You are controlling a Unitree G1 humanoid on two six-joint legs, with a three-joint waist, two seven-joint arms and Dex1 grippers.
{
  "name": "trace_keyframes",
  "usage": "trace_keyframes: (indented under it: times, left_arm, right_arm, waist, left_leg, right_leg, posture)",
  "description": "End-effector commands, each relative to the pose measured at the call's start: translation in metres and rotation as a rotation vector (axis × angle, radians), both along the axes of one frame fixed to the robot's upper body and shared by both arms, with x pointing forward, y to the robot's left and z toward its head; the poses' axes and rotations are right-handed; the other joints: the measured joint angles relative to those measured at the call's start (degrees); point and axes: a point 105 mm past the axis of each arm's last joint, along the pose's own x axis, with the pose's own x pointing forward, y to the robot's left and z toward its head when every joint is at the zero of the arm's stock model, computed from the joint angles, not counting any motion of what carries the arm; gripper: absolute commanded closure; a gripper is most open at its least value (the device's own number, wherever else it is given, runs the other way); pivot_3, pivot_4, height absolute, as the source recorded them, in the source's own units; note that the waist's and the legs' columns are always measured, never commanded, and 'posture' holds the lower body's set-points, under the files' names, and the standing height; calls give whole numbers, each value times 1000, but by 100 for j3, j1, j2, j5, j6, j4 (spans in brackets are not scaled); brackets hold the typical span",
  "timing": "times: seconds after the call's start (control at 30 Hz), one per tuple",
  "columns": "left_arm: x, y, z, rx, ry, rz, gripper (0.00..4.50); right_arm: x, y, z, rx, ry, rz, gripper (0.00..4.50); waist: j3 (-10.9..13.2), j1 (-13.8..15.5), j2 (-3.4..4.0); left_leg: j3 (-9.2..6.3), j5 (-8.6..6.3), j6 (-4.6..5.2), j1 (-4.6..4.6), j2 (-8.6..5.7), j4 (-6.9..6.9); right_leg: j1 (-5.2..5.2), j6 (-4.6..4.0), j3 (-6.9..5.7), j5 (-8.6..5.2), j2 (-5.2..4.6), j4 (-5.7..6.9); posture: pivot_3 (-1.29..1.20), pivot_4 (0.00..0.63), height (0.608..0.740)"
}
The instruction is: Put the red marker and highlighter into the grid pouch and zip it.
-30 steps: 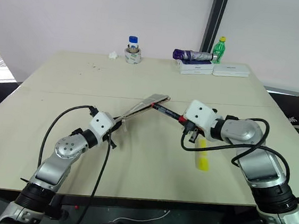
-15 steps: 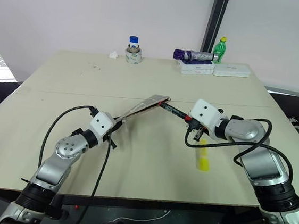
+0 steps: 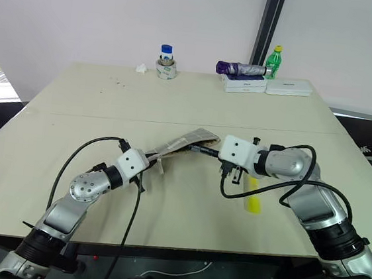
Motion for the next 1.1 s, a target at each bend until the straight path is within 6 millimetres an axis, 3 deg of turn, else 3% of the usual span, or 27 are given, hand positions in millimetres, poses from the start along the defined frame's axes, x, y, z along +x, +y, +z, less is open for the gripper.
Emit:
trace_keyframes:
  times: [0.03, 0.3, 0.53, 0.67, 0.77, 0.93, 1.1]
  left_arm:
    - [-14, -17, 12, 33, -59, -122, 4500]
    - [-28, -23, 0, 126, -41, -240, 4500]
    - [-16, -11, -1, 59, 18, -132, 4500]
    - [-5, -4, 3, -48, 59, -24, 4500]
    - [4, 1, 3, -80, 72, 49, 4500]
    - [19, 4, 8, -92, 45, 138, 4500]
    - [26, -2, 11, -103, 29, 146, 4500]
  right_arm:
    - [-8, 22, 8, -79, -72, 126, 4198]
    - [-6, 42, 0, -139, -87, 212, 4198]
    - [-10, 30, 23, -23, -87, 158, 845]
    - [-23, 18, 47, 175, -16, 99, 845]
    - [-25, -1, 50, 252, 40, 1, 845]
    - [-27, -54, 16, 277, 186, -287, 845]
    - [-37, -96, -33, 369, 339, -588, 845]
  waist:
    - [0, -3, 0]
    - [0, -8, 1]
    - [0, 14, 1]
    - [0, 13, 1]
    - [0, 8, 1]
    - [-1, 37, 0]
    - [-1, 23, 1]
  left_leg:
    - [0, 0, 0, 0, 0, 0]
    - [-3, 0, 0, 0, 2, -2]
    - [-9, -1, 0, 0, 3, -1]
    - [-19, -1, 1, 1, 3, 2]
    - [-21, -1, 2, 5, 2, 3]
    - [-25, -2, 3, 8, 1, 6]
    - [-21, -3, 5, 9, -2, 5]
  right_leg:
    - [1, 0, 0, 0, 0, -1]
    - [2, 0, -3, 0, 0, -6]
    - [7, 0, -5, 1, -2, -8]
    - [17, 1, -15, 1, -2, -13]
    - [21, 1, -19, 1, -1, -12]
    - [35, 1, -27, 1, -3, -21]
    - [36, 1, -27, 1, -3, -24]
  posture:
    - [0, 150, 740]
    - [0, 150, 740]
    - [0, 150, 740]
    - [0, 150, 740]
    - [0, 150, 740]
    - [0, 150, 740]
    - [0, 150, 740]
